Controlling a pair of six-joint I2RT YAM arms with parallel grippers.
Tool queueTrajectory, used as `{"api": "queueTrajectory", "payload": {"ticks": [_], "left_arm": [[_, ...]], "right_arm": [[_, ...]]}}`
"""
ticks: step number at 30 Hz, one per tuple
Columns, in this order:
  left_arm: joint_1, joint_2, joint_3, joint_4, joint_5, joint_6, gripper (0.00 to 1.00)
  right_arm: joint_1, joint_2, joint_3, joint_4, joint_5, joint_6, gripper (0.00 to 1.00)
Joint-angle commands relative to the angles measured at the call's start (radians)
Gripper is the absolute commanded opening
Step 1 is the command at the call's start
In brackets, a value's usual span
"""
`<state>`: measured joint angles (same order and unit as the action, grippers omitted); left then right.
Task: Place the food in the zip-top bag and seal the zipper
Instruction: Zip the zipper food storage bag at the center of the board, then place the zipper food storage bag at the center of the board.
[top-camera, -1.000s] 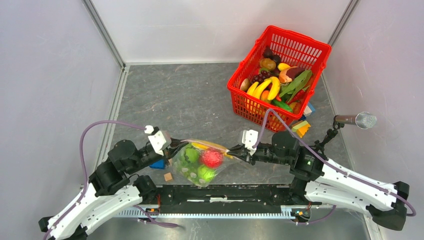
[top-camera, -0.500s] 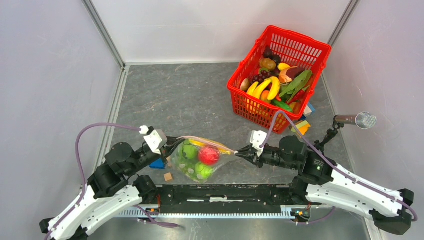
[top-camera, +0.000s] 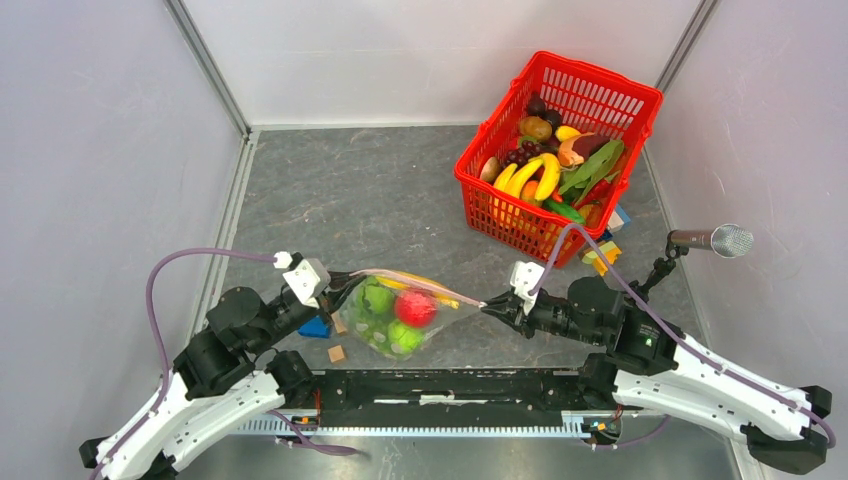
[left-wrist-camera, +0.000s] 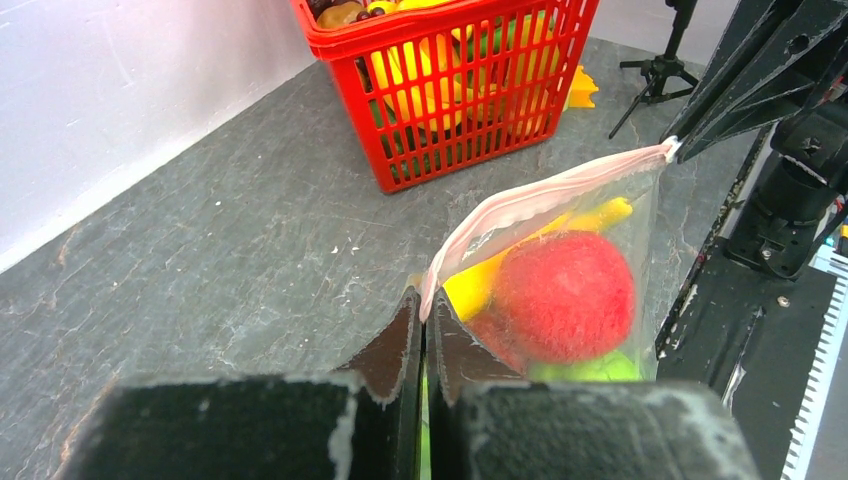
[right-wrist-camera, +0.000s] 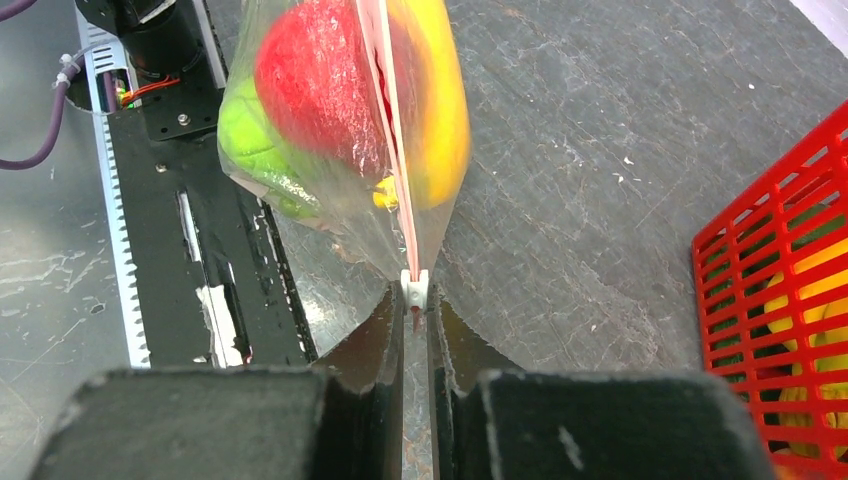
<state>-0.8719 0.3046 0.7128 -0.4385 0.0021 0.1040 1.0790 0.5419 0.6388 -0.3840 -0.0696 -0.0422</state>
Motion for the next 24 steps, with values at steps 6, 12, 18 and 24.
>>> {"api": "queueTrajectory", "payload": {"ticks": [6, 12, 18, 24], "left_arm": [[0.009, -0.011, 0.012, 0.116, -0.04, -0.01, 0.02], [0.008, 0.016, 0.017, 0.123, 0.062, -0.009, 0.02], [0.008, 0.044, 0.022, 0.12, 0.138, -0.009, 0.02], [0.008, 0.056, 0.026, 0.109, 0.173, -0.008, 0.02]], "right_arm": [[-0.003, -0.01, 0.037, -0.104, 0.054, -0.004, 0.31], [-0.004, 0.033, 0.069, 0.114, -0.01, -0.024, 0.79], [-0.004, 0.257, 0.176, 0.254, -0.084, -0.073, 0.88], [-0.004, 0.446, 0.285, 0.283, -0.193, -0.155, 0.87]]}}
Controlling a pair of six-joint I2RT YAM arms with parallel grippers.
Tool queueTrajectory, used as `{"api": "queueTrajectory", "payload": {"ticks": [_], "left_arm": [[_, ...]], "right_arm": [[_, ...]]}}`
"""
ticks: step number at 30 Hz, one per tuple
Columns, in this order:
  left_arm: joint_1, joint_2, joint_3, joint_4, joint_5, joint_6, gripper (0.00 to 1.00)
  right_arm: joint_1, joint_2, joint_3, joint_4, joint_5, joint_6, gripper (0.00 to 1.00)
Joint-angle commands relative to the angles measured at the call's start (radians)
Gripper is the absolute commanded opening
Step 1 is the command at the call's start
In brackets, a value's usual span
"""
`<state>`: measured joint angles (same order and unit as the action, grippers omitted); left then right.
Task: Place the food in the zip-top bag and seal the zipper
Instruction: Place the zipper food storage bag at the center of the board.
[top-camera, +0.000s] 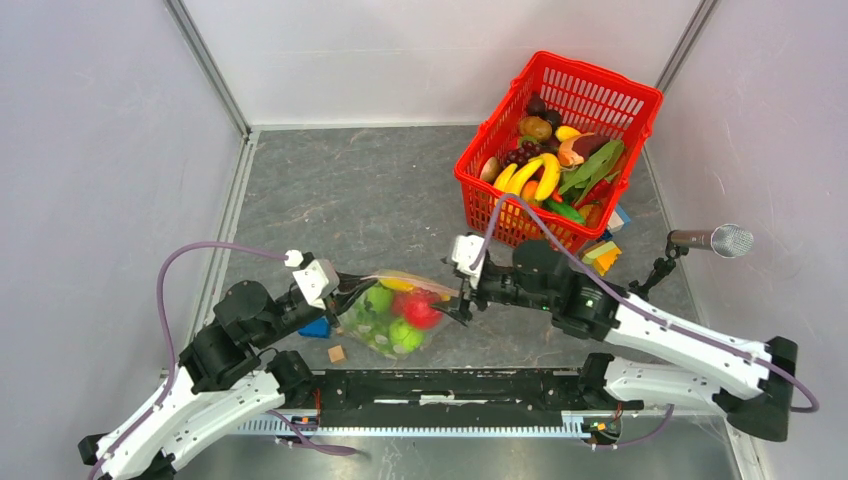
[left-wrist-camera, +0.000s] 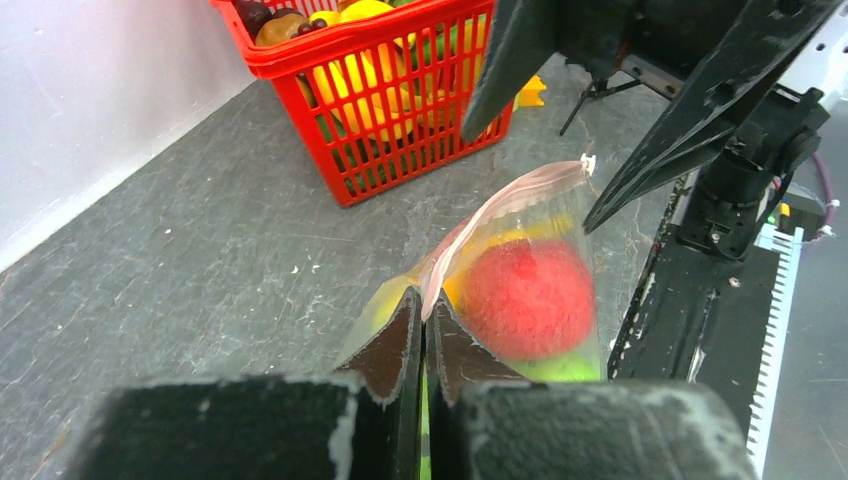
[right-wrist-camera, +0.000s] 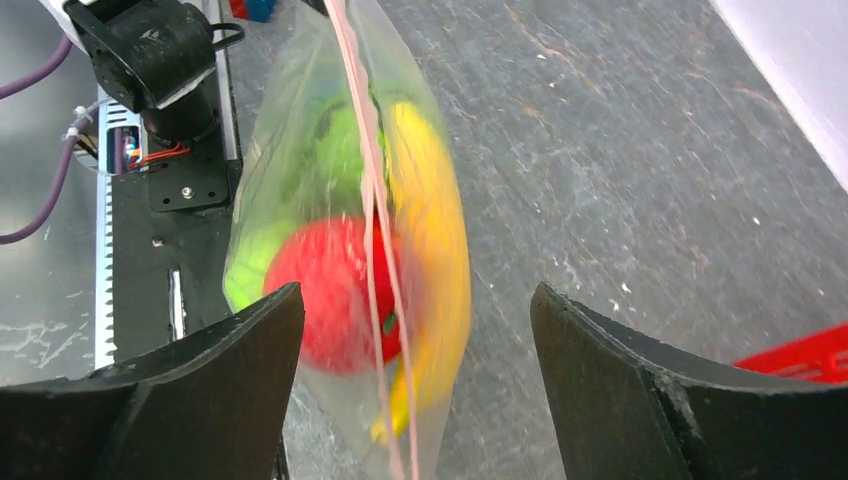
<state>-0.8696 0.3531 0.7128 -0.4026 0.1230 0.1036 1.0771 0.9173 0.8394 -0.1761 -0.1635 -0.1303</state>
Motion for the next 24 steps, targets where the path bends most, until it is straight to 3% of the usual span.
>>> {"api": "queueTrajectory", "payload": {"ticks": [1, 3, 8, 10, 14, 17, 20, 23, 24], "left_arm": [[0.006, 0.008, 0.027, 0.072, 0.052, -0.007, 0.02], [0.006, 0.006, 0.027, 0.07, 0.054, -0.008, 0.02], [0.006, 0.007, 0.027, 0.068, 0.052, -0.006, 0.02], [0.006, 0.007, 0.026, 0.068, 0.049, -0.006, 0.02], [0.007, 0.006, 0.027, 0.068, 0.045, -0.006, 0.02], [0.007, 0.007, 0.025, 0.066, 0.035, -0.008, 0.03], [0.006, 0.005, 0.029, 0.059, 0.004, -0.018, 0.27], [0.007, -0.007, 0.035, 0.05, -0.083, -0.039, 0.81], [0.007, -0.019, 0.035, 0.05, -0.118, -0.047, 0.91]], "right_arm": [[-0.002, 0.092, 0.101, 0.072, -0.135, -0.07, 0.83], [-0.001, 0.129, 0.119, 0.063, -0.201, -0.083, 0.73], [-0.002, 0.147, 0.109, 0.074, -0.221, -0.08, 0.23], [-0.002, 0.139, 0.097, 0.087, -0.231, -0.077, 0.11], [-0.002, 0.136, 0.087, 0.093, -0.238, -0.075, 0.0], [-0.002, 0.143, 0.092, 0.102, -0.217, -0.068, 0.0], [-0.002, 0.15, 0.107, 0.127, -0.11, -0.047, 0.0], [-0.003, 0.173, 0.158, 0.131, 0.025, -0.051, 0.0], [-0.003, 0.192, 0.188, 0.119, 0.065, -0.06, 0.0]]}}
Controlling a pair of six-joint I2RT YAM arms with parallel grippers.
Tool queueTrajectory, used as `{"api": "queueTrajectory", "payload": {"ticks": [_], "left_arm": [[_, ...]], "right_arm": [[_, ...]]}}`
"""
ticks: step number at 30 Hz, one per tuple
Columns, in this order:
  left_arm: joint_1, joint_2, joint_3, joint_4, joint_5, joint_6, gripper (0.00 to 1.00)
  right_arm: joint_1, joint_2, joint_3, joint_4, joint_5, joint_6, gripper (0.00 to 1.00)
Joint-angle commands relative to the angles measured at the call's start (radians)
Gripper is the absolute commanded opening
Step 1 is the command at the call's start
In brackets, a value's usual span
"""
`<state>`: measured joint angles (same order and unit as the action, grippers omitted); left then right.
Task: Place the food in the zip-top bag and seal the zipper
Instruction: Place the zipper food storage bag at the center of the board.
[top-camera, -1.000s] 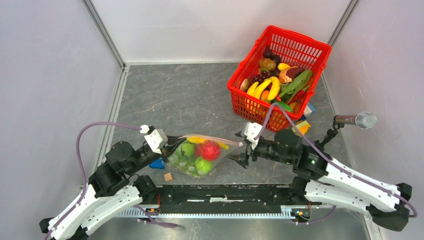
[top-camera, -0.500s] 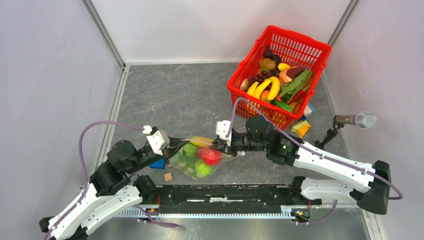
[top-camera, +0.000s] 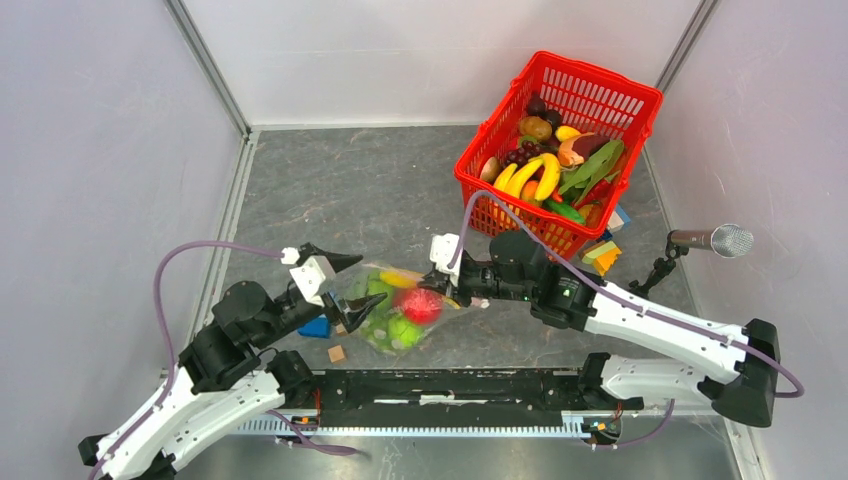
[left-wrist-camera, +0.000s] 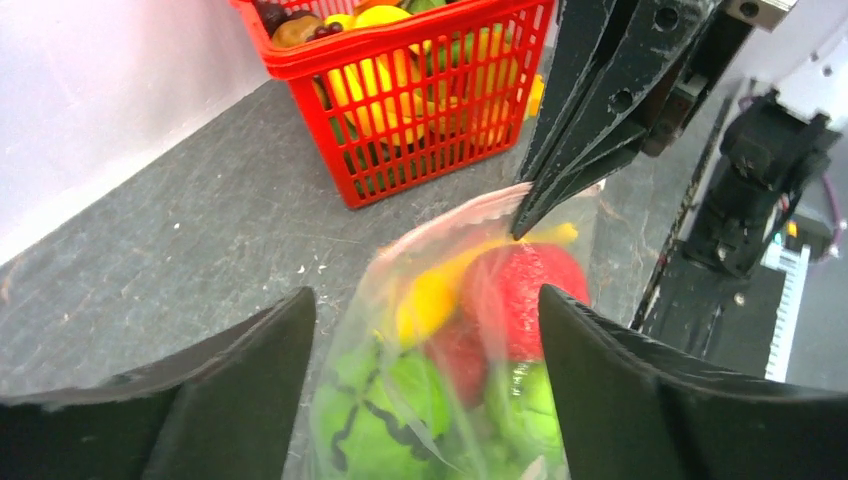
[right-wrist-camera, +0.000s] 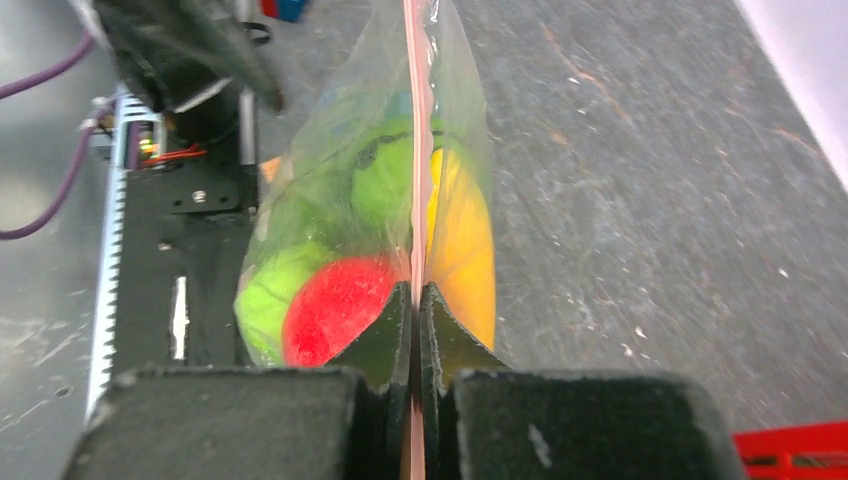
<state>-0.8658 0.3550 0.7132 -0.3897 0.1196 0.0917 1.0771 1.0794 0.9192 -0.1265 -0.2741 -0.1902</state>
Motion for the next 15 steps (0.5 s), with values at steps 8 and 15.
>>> {"api": "queueTrajectory", "payload": {"ticks": [8, 15], "left_arm": [[0.004, -0.152, 0.0, 0.07, -0.358, -0.077, 1.0], [0.004, -0.277, -0.035, 0.089, -0.543, -0.082, 1.0]], "right_arm": [[-0.064, 0.278, 0.517, -0.105, 0.308, -0.17, 0.0], [-0.087, 0.398, 0.704, -0.248, 0.277, -0.238, 0.0]]}}
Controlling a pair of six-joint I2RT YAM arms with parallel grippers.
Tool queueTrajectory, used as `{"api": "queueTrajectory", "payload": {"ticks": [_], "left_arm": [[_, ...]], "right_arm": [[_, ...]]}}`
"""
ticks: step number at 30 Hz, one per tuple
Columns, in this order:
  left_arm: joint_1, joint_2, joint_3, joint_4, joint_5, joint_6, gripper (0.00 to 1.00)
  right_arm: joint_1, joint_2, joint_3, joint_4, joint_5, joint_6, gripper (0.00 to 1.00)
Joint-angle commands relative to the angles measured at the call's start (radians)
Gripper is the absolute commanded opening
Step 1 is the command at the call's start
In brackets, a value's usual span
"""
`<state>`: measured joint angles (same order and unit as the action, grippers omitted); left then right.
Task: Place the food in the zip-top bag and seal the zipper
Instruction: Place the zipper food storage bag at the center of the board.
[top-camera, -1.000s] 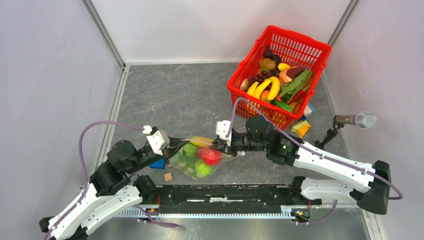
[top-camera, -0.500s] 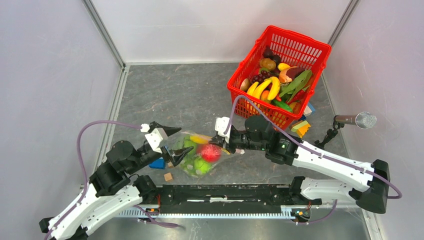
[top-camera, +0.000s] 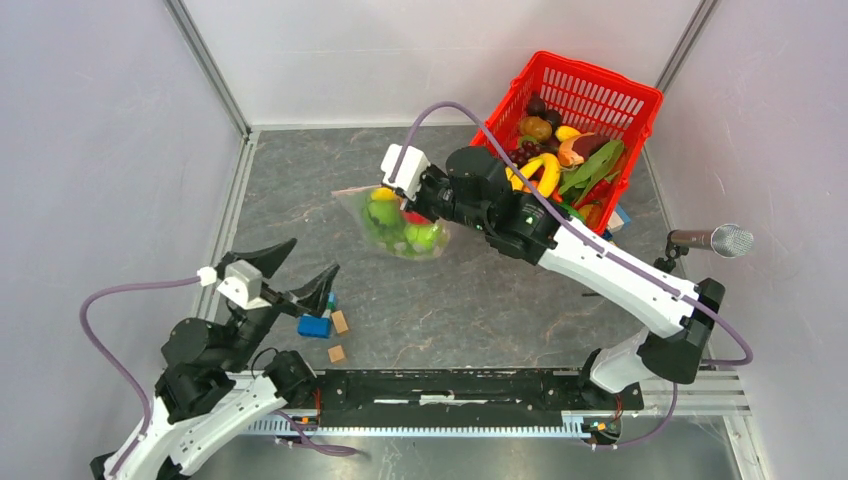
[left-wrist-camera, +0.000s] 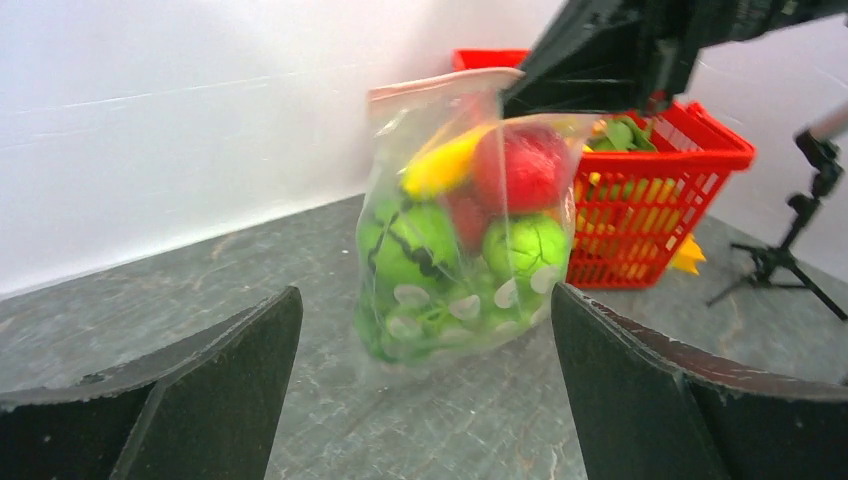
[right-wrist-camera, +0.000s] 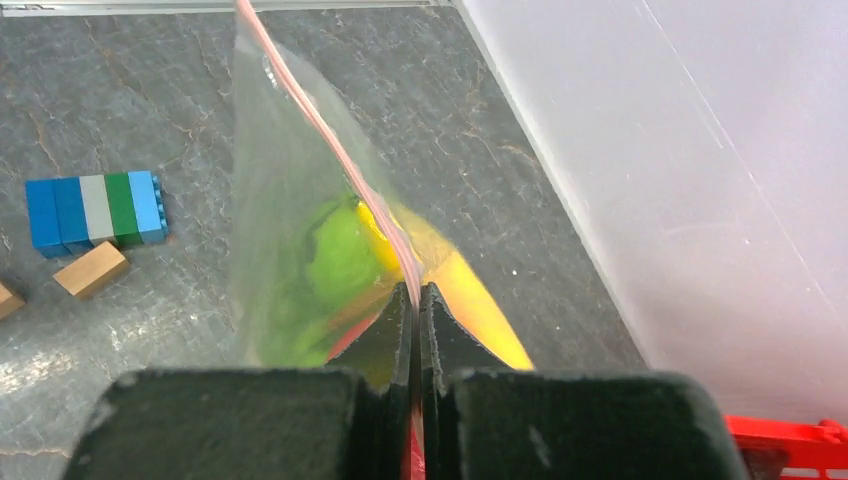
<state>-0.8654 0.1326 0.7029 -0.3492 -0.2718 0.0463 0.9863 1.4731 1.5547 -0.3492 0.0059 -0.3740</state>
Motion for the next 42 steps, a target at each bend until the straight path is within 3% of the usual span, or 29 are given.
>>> {"api": "queueTrajectory", "payload": {"ticks": [1, 7, 17, 22, 24, 27, 30, 32, 36, 42], "left_arm": [[0.004, -0.073, -0.029, 0.053, -0.176, -0.036, 1.0], [0.003, -0.122, -0.058, 0.056, -0.221, -0.033, 1.0], [0.003, 0.028, -0.01, 0.031, -0.137, -0.036, 1.0], [0.003, 0.081, 0.009, -0.003, -0.116, -0.065, 1.0], [0.003, 0.094, 0.013, -0.004, -0.107, -0.068, 1.0], [0.003, 0.107, 0.013, -0.001, -0.098, -0.07, 1.0], [0.003, 0.124, 0.017, -0.006, -0.092, -0.074, 1.0], [0.003, 0.141, 0.02, -0.01, -0.089, -0.082, 1.0], [0.004, 0.212, 0.04, -0.047, -0.104, -0.12, 1.0], [0.004, 0.357, 0.077, -0.136, -0.133, -0.229, 1.0]], "right_arm": [[0.004, -0.005, 0.019, -0.031, -0.041, -0.05, 0.0], [0.025, -0.105, -0.348, 0.004, -0.298, 0.011, 0.0], [0.072, -0.146, -0.421, 0.026, -0.396, 0.043, 0.03], [0.074, -0.193, -0.449, 0.007, -0.461, 0.03, 0.24], [0.074, -0.229, -0.472, 0.002, -0.481, 0.026, 0.41], [0.074, -0.312, -0.524, 0.039, -0.506, 0.036, 0.46], [0.074, -0.413, -0.617, 0.126, -0.418, 0.08, 0.66], [0.075, -0.466, -0.682, 0.187, -0.31, 0.128, 0.74], [0.074, -0.52, -0.784, 0.276, -0.135, 0.261, 0.81], [0.075, -0.548, -0.948, 0.464, -0.11, 0.472, 0.84]]}}
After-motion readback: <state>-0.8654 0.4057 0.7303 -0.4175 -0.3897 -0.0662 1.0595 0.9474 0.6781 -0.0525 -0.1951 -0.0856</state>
